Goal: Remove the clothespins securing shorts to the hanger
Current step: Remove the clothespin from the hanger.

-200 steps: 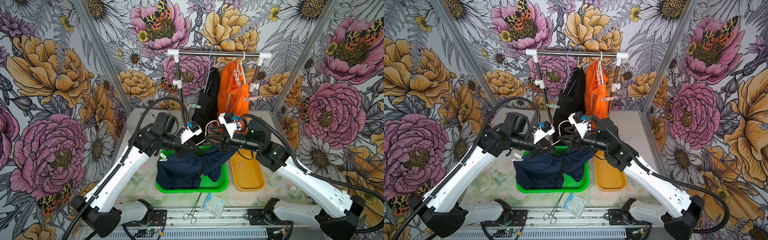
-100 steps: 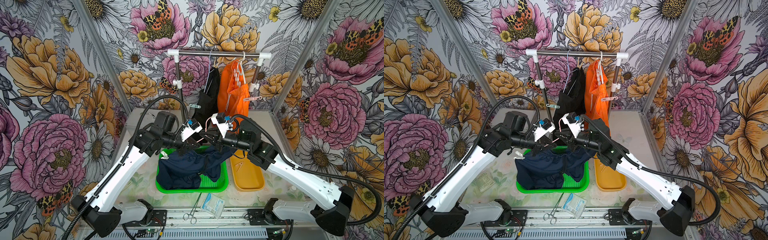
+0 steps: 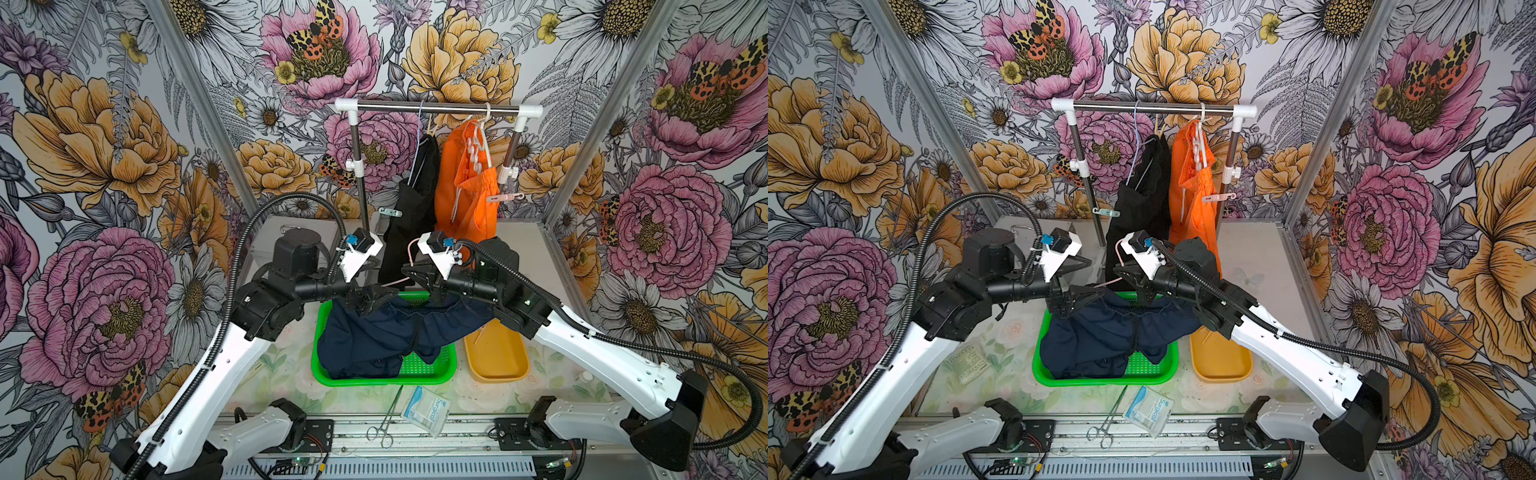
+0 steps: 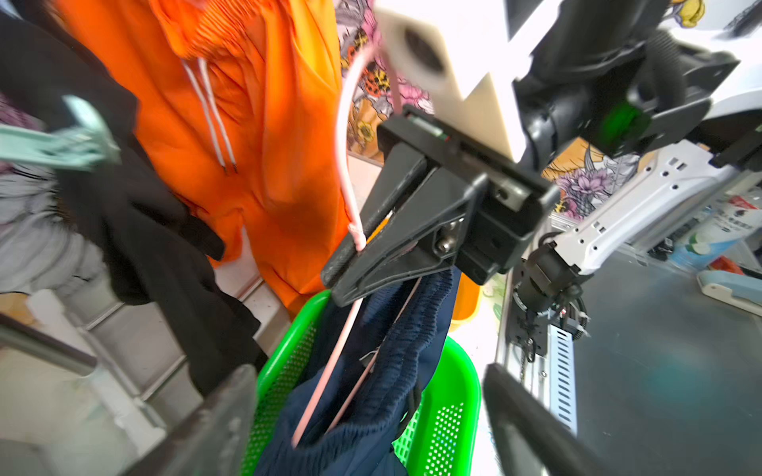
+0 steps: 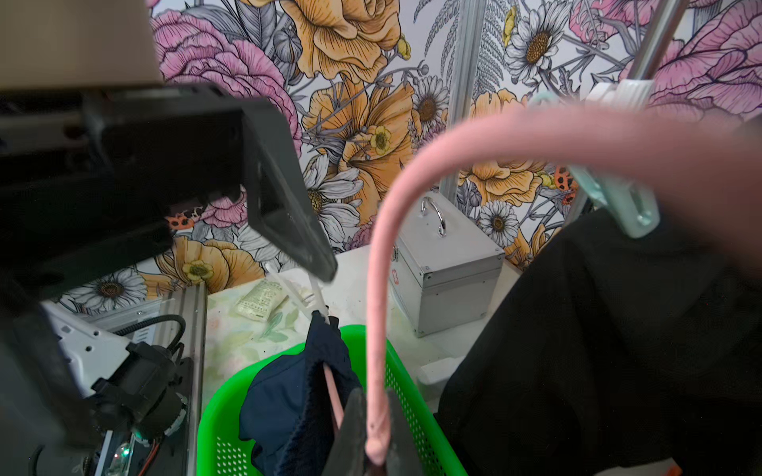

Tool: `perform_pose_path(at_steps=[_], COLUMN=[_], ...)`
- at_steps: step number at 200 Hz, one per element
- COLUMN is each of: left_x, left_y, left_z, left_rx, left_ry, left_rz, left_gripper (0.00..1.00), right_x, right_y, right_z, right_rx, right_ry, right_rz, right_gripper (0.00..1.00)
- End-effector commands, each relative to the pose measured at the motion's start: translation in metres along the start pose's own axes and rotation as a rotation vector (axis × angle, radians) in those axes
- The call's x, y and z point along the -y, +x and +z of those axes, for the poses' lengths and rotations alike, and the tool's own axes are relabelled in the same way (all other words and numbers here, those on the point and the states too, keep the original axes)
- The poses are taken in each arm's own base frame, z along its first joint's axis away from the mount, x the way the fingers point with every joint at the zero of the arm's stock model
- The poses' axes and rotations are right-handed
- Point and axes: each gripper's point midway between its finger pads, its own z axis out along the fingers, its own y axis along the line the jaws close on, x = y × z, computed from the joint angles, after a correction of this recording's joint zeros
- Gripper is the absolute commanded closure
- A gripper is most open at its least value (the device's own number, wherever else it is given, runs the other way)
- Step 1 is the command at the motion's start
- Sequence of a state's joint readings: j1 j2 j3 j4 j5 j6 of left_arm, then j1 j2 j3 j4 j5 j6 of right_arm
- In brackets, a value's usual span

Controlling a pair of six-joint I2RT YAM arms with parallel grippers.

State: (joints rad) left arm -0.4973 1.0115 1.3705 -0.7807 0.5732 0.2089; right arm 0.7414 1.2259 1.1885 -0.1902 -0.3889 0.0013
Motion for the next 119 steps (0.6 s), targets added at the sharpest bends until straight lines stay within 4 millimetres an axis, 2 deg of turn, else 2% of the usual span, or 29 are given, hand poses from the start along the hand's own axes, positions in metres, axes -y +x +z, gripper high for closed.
perform_pose_path(at_steps=[1, 26, 46, 66, 82, 119], left_x=[-0.002, -0.018, -0.025, -0.031, -0.028, -0.012], left_y=[-0.008, 0.006, 0.024, 0.044, 0.053, 0.059], left_z=[-0.027, -0.06, -0.074, -0.076, -0.074, -0.073], left_rx=[0.084, 0.133, 0.139, 0.132, 0.149, 0.161], left_ry=[-0.049, -0.147, -0.163, -0.132, -0.055, 0.003], left_rz=[-0.025, -0.108, -0.188, -0.279, -0.329, -0.255], left_gripper=[0.01, 0.01, 0.01, 0.01, 0.01, 0.02], right_x=[0.003, -0.002, -0.007, -0.01, -0.009, -0.01], right_y=[-0.03, -0.03, -0.032, -0.036, -0.038, -0.041], right_z=[-0.01, -0.013, -0.016, -0.024, -0.03, -0.041], right_rx=[0.066, 0.073, 0.081, 0.099, 0.108, 0.123], right_ry=[0.013, -0.033, -0.071, -0.107, -0.118, -0.126], right_rz=[-0.073, -0.074, -0.081, -0.085, -0.081, -0.076], right_gripper=[1.0, 1.0, 1.0, 1.0, 1.0, 1.0])
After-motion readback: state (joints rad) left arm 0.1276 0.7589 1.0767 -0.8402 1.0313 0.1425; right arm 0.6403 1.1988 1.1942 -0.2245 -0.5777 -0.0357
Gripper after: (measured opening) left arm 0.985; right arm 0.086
